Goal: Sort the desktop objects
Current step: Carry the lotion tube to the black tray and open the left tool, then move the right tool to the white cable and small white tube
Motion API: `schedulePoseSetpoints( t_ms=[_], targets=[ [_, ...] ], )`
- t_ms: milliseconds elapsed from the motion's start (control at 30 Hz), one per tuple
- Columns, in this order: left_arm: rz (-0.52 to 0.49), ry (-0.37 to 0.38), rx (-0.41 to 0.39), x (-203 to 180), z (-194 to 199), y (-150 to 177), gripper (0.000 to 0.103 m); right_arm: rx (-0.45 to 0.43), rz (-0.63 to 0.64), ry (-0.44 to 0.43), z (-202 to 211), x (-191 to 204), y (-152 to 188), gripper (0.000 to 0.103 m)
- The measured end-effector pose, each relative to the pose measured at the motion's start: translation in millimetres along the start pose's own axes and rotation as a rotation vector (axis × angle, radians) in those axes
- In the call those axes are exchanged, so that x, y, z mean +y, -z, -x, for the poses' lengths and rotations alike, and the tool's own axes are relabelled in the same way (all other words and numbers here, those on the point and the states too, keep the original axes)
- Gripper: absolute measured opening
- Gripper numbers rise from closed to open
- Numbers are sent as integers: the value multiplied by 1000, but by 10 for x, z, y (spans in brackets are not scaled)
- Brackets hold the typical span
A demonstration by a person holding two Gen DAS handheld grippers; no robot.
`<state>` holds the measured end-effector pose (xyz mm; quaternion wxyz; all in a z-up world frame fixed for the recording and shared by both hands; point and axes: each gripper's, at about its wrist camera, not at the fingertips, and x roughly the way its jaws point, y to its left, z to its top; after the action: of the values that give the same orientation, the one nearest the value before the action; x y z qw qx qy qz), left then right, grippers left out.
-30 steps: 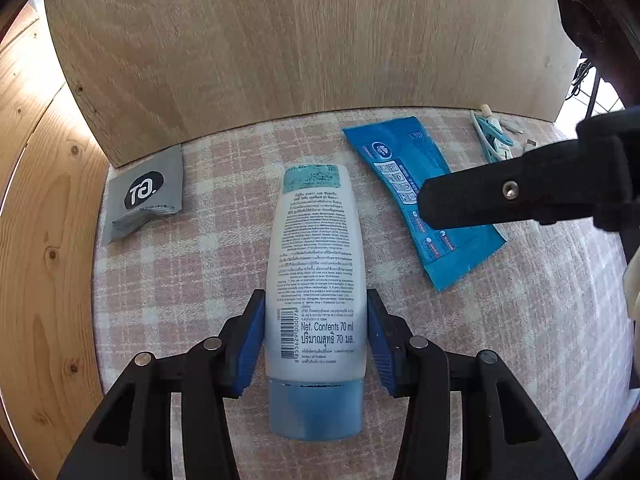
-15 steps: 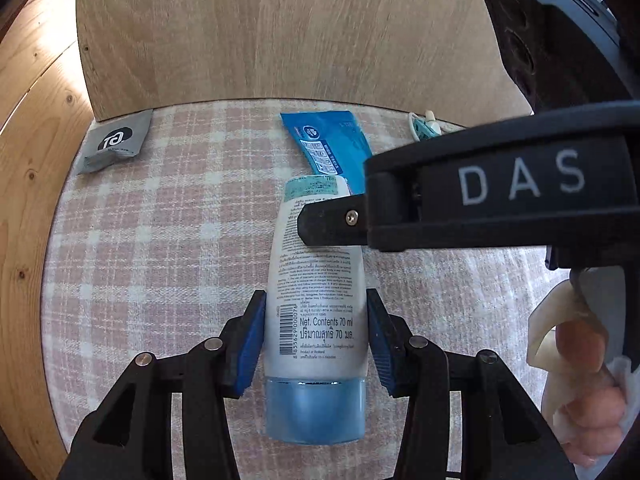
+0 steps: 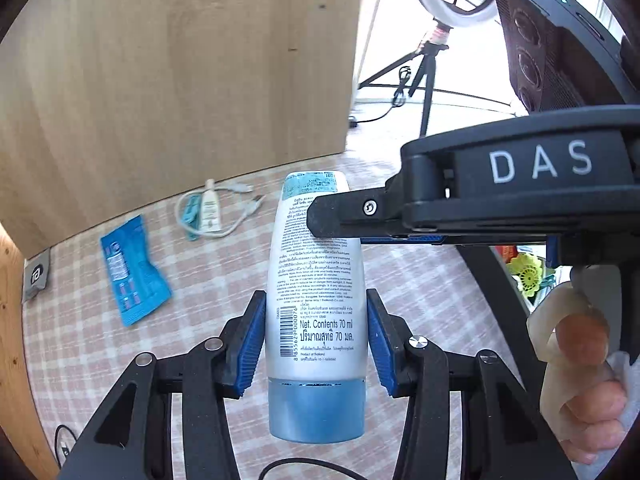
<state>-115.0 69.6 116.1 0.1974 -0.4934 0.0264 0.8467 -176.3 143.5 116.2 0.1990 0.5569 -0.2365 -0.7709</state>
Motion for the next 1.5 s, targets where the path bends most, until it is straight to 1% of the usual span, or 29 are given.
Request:
schedulePoseSetpoints(
  t_ms=[133, 267, 400, 500, 533, 567, 600, 667, 767, 933, 1100, 1200, 1300, 1500],
  targets=[
    [-105, 84, 2, -835, -131, -197, 45, -94, -72, 60, 684, -587, 9, 27],
    [-204, 154, 10, -1594, -216, -301, 45, -171, -150, 117, 1310, -1191, 70, 27],
    [-258, 218, 26, -2164, -302, -384, 45, -236, -202, 179, 1819, -1660, 157, 27],
    [-290, 237, 56, -2570, -410, -435, 46, -265, -223, 235, 2108, -1898, 211, 27],
    [-307, 219, 73, -2677, -458, -443, 48, -273, -226, 262, 2189, -1969, 232, 28],
    [-313, 193, 88, -2723, -486, -448, 58, -284, -234, 300, 2272, -2041, 254, 33],
    [-307, 186, 96, -2733, -492, -463, 62, -302, -248, 333, 2360, -2110, 276, 36],
    [-294, 193, 81, -2692, -465, -465, 62, -334, -270, 345, 2511, -2221, 316, 37],
    [-288, 169, 73, -2579, -446, -457, 61, -358, -280, 348, 2632, -2275, 354, 37],
    [-282, 112, 50, -2319, -337, -409, 60, -347, -262, 358, 2578, -2235, 346, 37],
    [-205, 84, 47, -1904, -300, -332, 60, -315, -208, 359, 2359, -2072, 313, 37],
    [-160, 44, 49, -1588, -314, -271, 60, -290, -161, 356, 2177, -1928, 275, 37],
    [-93, 18, 57, -1219, -317, -218, 60, -262, -90, 359, 1957, -1728, 225, 37],
    [44, -74, 45, -408, -247, -93, 59, -183, 30, 331, 1434, -1348, 94, 37]
  ],
)
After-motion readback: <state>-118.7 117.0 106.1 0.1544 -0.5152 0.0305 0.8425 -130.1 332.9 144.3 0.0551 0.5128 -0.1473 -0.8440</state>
